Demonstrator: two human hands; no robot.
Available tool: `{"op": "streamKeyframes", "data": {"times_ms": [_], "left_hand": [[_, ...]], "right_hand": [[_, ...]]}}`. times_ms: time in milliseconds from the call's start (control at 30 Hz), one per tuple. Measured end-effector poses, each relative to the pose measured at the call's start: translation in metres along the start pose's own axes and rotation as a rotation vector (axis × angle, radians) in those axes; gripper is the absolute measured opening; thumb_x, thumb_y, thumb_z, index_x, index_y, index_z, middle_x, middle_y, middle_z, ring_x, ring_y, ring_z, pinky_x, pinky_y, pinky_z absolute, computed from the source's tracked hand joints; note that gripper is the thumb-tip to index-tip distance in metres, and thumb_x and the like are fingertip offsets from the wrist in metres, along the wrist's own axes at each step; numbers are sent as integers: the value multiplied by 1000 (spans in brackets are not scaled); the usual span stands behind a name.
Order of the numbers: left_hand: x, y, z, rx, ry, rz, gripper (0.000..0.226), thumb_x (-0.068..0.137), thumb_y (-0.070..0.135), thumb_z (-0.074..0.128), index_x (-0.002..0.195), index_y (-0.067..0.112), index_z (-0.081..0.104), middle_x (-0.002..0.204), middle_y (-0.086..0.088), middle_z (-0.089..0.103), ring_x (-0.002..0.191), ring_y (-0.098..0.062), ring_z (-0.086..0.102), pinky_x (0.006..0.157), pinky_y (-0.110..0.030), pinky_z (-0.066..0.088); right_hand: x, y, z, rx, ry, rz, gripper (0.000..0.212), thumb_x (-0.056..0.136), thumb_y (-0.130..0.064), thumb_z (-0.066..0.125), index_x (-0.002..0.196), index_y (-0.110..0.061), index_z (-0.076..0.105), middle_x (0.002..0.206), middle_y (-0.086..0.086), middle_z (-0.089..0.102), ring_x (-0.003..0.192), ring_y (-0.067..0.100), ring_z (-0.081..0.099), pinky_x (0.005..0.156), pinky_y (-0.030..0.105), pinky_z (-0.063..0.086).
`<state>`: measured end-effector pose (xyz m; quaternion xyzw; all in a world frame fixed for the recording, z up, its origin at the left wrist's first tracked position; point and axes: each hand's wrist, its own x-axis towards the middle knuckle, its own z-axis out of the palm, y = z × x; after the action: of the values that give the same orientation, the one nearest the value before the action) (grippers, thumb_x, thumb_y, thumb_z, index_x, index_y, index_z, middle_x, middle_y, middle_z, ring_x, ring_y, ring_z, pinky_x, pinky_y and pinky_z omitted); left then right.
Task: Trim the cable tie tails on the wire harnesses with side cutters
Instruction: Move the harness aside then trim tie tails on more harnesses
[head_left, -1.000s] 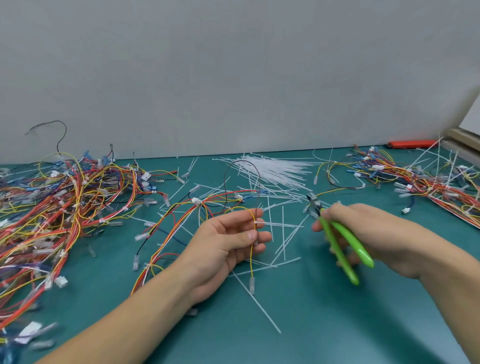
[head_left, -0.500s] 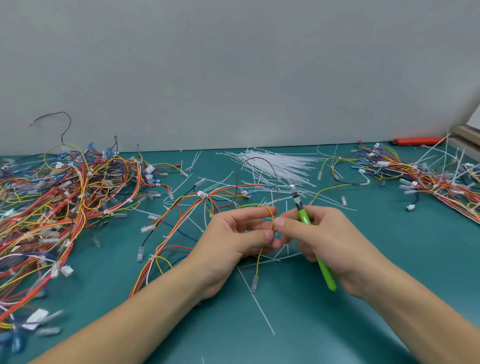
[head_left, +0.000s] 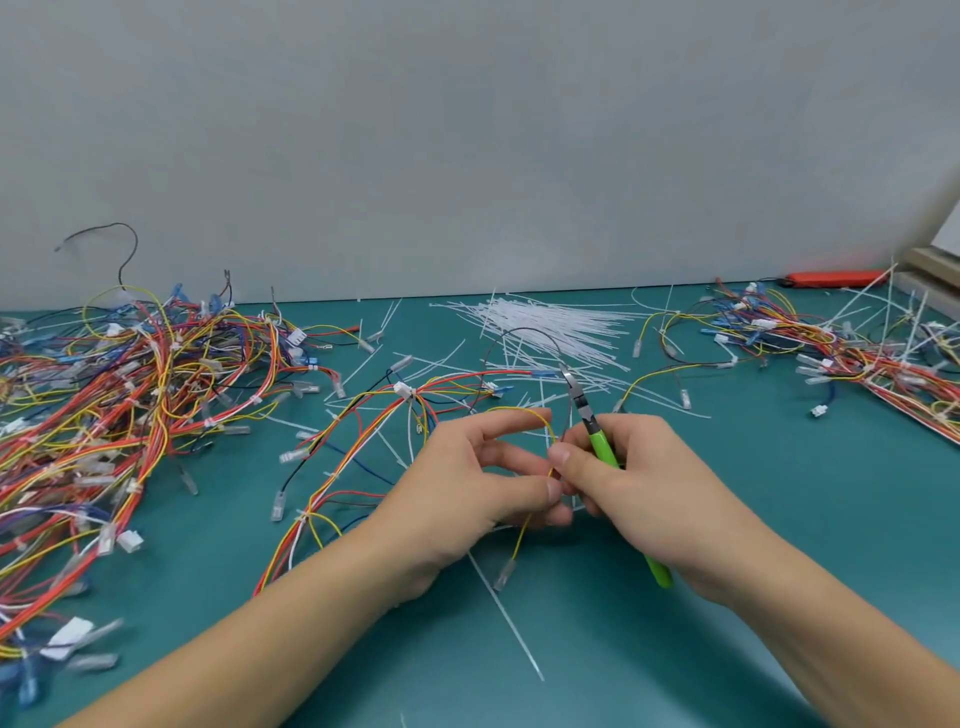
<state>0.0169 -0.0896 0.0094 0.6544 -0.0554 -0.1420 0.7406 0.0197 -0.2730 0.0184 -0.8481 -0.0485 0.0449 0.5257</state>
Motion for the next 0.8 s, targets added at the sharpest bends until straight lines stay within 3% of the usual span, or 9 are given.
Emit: {"op": "streamKeyframes", "data": {"times_ms": [133,233,300,433,567,667,800], "left_hand": [[1,12,-10,39,-64,-95,36,85,-9,75,118,6,67,85,-15,77,81,-36,78,73,-34,63],[1,14,-11,55,-70,-111,40,80,-6,78,116,6,65,87,-18,77,81,-36,78,75,-36,63],[0,12,-10,64,-52,-102,42,76,-4,78,114,6,64,86,-19,77,78,-35,77,73,-36,63],[1,7,-9,91,-37,-119,36,81,-9,76,112,6,66,84,-18,76,76,-33,77,70,-34,62],[0,10,-6,176,-37,-121,35,73,7,80,107,7,70,73,-7,74,73,-28,76,73,-35,64],[-1,9,-4,260,-13,-86,38,67,11,74,105,11,70,67,-6,71,72,-27,72,81,-43,61],[-2,11,-4,296,-55,-114,37,73,6,72,109,13,68,70,-11,73,68,-25,70,66,-30,54]], "right_hand": [[-2,-3,2,-45,29,-30,22,99,-36,65,81,-23,67,72,8,67,62,15,50,66,48,49],[-3,-5,0,1,-62,-14,25,99,-35,67,80,-19,70,60,-9,61,59,10,48,62,33,39],[-4,-6,-2,61,-130,-5,22,96,-35,71,80,-20,72,61,-8,59,59,11,44,62,31,34],[-4,-5,-1,-28,-90,-21,22,95,-34,71,81,-16,69,62,-1,54,61,15,41,62,33,33],[-4,-3,2,-83,-32,-6,30,95,-38,69,82,-12,65,62,2,53,59,17,43,60,35,35],[-4,-4,2,-18,-24,1,25,97,-32,69,80,-13,67,60,-6,61,57,10,50,60,30,38],[-1,-5,-2,170,-4,36,18,99,-22,68,86,-10,73,70,-1,68,63,12,58,68,33,47]]}}
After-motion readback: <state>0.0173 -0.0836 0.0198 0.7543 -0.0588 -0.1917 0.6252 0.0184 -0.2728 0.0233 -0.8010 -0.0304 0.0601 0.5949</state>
